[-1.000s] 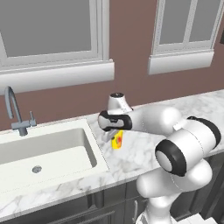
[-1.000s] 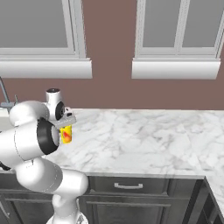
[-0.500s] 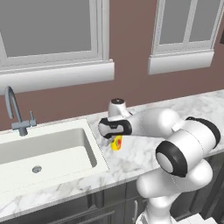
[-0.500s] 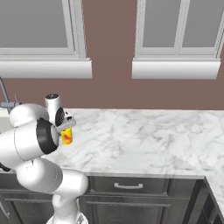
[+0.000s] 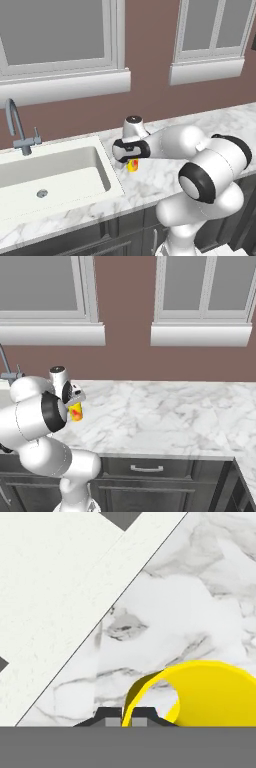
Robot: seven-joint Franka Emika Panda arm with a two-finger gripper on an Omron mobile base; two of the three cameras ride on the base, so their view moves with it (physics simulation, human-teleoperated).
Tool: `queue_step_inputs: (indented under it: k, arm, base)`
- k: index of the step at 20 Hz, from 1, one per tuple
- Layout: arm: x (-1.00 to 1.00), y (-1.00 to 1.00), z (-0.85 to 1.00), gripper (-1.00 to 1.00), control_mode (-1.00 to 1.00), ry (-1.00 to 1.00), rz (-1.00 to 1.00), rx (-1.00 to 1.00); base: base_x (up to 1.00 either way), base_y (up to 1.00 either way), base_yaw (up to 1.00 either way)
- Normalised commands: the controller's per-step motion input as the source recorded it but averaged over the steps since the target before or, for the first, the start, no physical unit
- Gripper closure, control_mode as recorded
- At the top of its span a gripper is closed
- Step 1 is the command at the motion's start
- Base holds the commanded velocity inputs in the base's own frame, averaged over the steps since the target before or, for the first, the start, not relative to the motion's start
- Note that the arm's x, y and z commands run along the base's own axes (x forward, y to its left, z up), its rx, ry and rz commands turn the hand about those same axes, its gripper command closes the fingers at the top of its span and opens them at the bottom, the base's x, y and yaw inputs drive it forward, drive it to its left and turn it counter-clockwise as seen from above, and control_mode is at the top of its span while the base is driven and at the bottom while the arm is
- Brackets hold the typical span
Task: Pick the cup and bowl from the counter and place them on the counter next to the sink.
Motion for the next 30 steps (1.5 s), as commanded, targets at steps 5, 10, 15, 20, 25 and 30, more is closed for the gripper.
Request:
queue_step_inputs:
  k: [5,10,15,20,25,30]
  arm:
    - [0.00,0.00,0.00,-1.00,-1.00,0.00,0.00,0.00]
    - [0.00,0.00,0.00,-1.00,-1.00,0.00,0.00,0.00]
    - [0.00,0.00,0.04,-1.00,-1.00,0.00,0.00,-0.02]
    - [0.00,0.00,0.31,-1.00,-1.00,0.00,0.00,-0.05]
    - [-0.01,0.00,0.43,-1.00,-1.00,0.03,0.00,-0.01]
    - [-0.13,0.00,0.46,-1.00,-1.00,0.03,0.00,0.00]
  base:
    - [0.00,0.00,0.00]
    - [0.00,0.00,0.00]
    - [0.00,0.00,0.00]
    - [0.00,0.00,0.00]
    - [0.00,0.00,0.00]
    - [0.00,0.00,0.00]
